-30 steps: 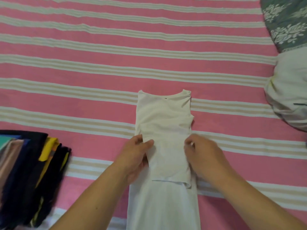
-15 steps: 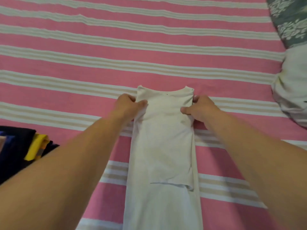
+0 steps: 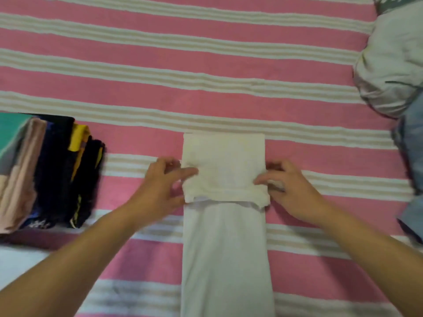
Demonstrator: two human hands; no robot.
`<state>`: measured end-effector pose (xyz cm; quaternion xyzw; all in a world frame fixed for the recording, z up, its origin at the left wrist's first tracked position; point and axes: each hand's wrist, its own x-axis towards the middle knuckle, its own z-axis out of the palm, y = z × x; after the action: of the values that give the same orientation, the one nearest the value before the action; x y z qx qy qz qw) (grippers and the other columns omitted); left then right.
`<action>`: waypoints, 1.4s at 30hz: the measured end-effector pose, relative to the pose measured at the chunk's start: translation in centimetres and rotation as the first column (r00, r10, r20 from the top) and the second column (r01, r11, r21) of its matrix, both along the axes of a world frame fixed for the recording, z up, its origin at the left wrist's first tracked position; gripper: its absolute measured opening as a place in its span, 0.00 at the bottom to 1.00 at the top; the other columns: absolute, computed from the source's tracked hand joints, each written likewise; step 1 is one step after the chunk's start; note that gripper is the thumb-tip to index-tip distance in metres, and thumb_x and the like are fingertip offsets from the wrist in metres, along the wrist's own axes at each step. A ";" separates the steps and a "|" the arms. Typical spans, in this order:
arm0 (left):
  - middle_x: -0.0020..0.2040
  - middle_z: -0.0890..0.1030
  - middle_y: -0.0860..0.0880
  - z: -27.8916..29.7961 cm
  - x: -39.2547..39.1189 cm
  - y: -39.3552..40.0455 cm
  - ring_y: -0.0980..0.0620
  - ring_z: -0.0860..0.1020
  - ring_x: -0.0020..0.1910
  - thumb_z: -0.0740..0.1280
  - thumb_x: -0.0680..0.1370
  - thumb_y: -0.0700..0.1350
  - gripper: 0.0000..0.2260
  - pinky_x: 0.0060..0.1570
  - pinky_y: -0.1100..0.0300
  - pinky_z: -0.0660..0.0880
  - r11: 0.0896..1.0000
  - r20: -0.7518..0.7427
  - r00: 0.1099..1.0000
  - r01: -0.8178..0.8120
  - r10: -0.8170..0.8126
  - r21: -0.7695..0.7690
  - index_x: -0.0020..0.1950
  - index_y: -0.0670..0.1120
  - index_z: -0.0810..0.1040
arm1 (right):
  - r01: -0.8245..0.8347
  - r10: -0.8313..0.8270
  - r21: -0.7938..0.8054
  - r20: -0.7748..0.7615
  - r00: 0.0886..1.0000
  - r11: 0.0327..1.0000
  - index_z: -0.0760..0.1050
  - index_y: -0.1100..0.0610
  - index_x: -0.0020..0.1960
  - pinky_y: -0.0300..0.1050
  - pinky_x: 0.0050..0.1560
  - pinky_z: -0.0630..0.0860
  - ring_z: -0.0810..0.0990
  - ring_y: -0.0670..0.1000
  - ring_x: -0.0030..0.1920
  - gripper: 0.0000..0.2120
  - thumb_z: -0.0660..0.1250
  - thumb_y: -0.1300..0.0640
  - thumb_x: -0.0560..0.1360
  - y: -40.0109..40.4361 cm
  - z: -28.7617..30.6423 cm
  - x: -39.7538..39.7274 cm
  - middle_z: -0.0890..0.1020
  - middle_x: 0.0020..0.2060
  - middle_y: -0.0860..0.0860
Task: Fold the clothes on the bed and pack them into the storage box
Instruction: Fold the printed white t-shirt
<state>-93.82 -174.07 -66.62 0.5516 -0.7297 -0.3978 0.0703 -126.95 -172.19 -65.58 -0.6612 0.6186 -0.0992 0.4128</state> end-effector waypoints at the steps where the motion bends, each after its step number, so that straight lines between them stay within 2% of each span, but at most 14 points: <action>1: 0.71 0.66 0.49 -1.0 0.7 1.1 0.44 0.66 0.70 0.72 0.75 0.56 0.27 0.69 0.45 0.70 0.984 0.147 0.978 0.163 -0.150 -0.076 0.72 0.69 0.69 | -0.064 0.062 -0.011 -0.100 0.993 0.998 0.83 0.45 0.55 0.19 0.62 0.53 0.68 0.53 0.67 0.23 0.68 0.72 0.74 1.1 -0.7 -0.2 0.72 0.65 0.51; 3: 0.77 0.62 0.45 -0.7 1.2 1.8 0.41 0.61 0.74 0.62 0.75 0.59 0.28 0.71 0.38 0.66 0.964 0.226 0.950 0.244 -0.216 -0.106 0.76 0.65 0.66 | -0.012 0.007 -0.050 -0.107 0.994 0.999 0.81 0.48 0.59 0.28 0.68 0.55 0.67 0.56 0.71 0.26 0.63 0.75 0.74 2.0 -0.5 -0.6 0.71 0.68 0.54; 5: 0.80 0.59 0.47 1.0 0.6 1.1 0.44 0.57 0.77 0.56 0.75 0.57 0.27 0.74 0.45 0.58 0.981 0.098 0.991 0.106 -0.091 -0.165 0.74 0.61 0.71 | 0.112 -0.122 -0.172 -0.047 0.991 0.979 0.80 0.50 0.59 0.40 0.71 0.62 0.67 0.54 0.71 0.26 0.61 0.76 0.73 1.0 0.7 0.2 0.69 0.69 0.51; 8: 0.83 0.51 0.49 1.5 -3.0 -0.9 0.47 0.48 0.82 0.51 0.81 0.57 0.26 0.78 0.47 0.48 0.911 0.191 0.973 0.190 -0.126 -0.367 0.81 0.58 0.61 | -0.044 -0.027 -0.381 -0.177 0.984 0.924 0.68 0.53 0.74 0.49 0.78 0.55 0.56 0.53 0.78 0.21 0.57 0.61 0.81 -1.1 1.4 3.7 0.61 0.77 0.50; 11: 0.83 0.38 0.52 -2.1 -6.7 -2.4 0.48 0.35 0.81 0.42 0.84 0.63 0.28 0.79 0.45 0.40 0.883 0.478 0.843 0.398 -0.245 -0.249 0.82 0.59 0.40 | -0.322 0.192 -0.186 -0.501 0.844 0.928 0.44 0.48 0.82 0.60 0.79 0.44 0.38 0.55 0.81 0.30 0.46 0.41 0.84 -2.5 -2.3 5.5 0.41 0.81 0.48; 14: 0.82 0.35 0.52 -4.5 -8.9 -3.6 0.47 0.33 0.80 0.40 0.82 0.66 0.29 0.79 0.44 0.37 0.921 0.614 0.758 0.370 -0.222 -0.123 0.81 0.59 0.35 | -0.325 0.223 -0.056 -0.618 0.754 0.944 0.38 0.44 0.81 0.62 0.78 0.43 0.35 0.57 0.80 0.32 0.43 0.36 0.82 -4.4 -5.6 5.0 0.35 0.80 0.46; 17: 0.83 0.41 0.49 -2.4 -10.7 -3.6 0.42 0.39 0.82 0.42 0.83 0.65 0.30 0.79 0.42 0.41 0.951 0.648 0.735 0.304 -0.199 -0.053 0.83 0.56 0.40 | -0.296 0.234 0.013 -0.648 0.725 0.955 0.40 0.46 0.82 0.62 0.78 0.42 0.37 0.60 0.80 0.31 0.46 0.40 0.83 -5.4 -3.7 6.3 0.37 0.81 0.49; 19: 0.84 0.44 0.46 -1.0 -11.2 -0.5 0.41 0.41 0.82 0.44 0.83 0.63 0.30 0.79 0.42 0.41 0.965 0.599 0.790 0.240 -0.130 -0.107 0.83 0.53 0.45 | -0.302 0.159 -0.111 -0.654 0.740 0.947 0.46 0.49 0.82 0.61 0.78 0.43 0.39 0.61 0.80 0.29 0.48 0.44 0.84 -3.0 -1.7 6.8 0.40 0.81 0.53; 23: 0.83 0.52 0.41 0.5 -6.8 16.5 0.38 0.46 0.82 0.50 0.84 0.61 0.31 0.79 0.40 0.46 0.870 0.399 0.865 0.424 -0.305 -0.253 0.83 0.47 0.56 | -0.467 0.312 -0.314 -0.435 0.845 0.827 0.63 0.58 0.78 0.60 0.77 0.55 0.54 0.63 0.79 0.28 0.58 0.48 0.82 12.8 1.1 6.1 0.59 0.79 0.60; 26: 0.83 0.53 0.41 0.3 -2.0 29.9 0.38 0.49 0.82 0.57 0.82 0.63 0.33 0.79 0.40 0.50 0.775 0.377 0.772 0.604 -0.511 -0.186 0.83 0.48 0.56 | -0.691 0.575 -0.162 -0.441 0.690 0.705 0.59 0.61 0.79 0.60 0.78 0.55 0.51 0.61 0.80 0.35 0.59 0.41 0.81 26.8 0.4 4.0 0.57 0.80 0.60; 30: 0.82 0.57 0.43 -1.0 1.4 36.0 0.42 0.54 0.81 0.60 0.82 0.48 0.28 0.76 0.43 0.57 0.761 0.394 0.753 0.624 -0.527 -0.175 0.82 0.46 0.58 | -0.707 0.618 -0.006 -0.478 0.624 0.708 0.55 0.61 0.81 0.57 0.79 0.49 0.47 0.58 0.81 0.41 0.61 0.36 0.78 33.3 -1.2 3.5 0.52 0.81 0.58; 35: 0.57 0.82 0.44 -0.3 -0.3 35.2 0.40 0.79 0.61 0.66 0.77 0.35 0.14 0.68 0.45 0.69 0.771 0.351 0.839 0.529 -0.415 -0.354 0.60 0.43 0.81 | -0.628 0.515 -0.106 -0.475 0.713 0.771 0.64 0.63 0.76 0.55 0.76 0.58 0.62 0.60 0.77 0.30 0.58 0.59 0.73 33.6 -0.9 4.5 0.67 0.75 0.60; 39: 0.45 0.80 0.49 1.7 -0.6 36.0 0.45 0.76 0.45 0.69 0.70 0.33 0.14 0.54 0.52 0.72 0.829 0.207 0.854 0.516 -0.478 -0.216 0.53 0.46 0.82 | -0.616 0.528 -0.084 -0.434 0.730 0.783 0.83 0.62 0.59 0.53 0.63 0.77 0.83 0.57 0.60 0.33 0.84 0.61 0.55 35.0 2.1 4.5 0.83 0.59 0.59; 42: 0.47 0.82 0.55 4.9 -1.1 37.7 0.51 0.78 0.47 0.67 0.73 0.37 0.15 0.51 0.52 0.76 0.912 0.012 0.915 0.400 -0.402 0.087 0.55 0.52 0.83 | -0.620 0.591 -0.031 -0.269 0.761 0.784 0.83 0.53 0.54 0.46 0.45 0.84 0.86 0.52 0.47 0.27 0.82 0.62 0.56 37.0 4.8 3.6 0.86 0.49 0.51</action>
<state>-94.92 -136.41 -61.72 0.3985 -0.8113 -0.4252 -0.0466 -123.37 -135.21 -60.80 -0.8557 0.4104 0.0855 0.3032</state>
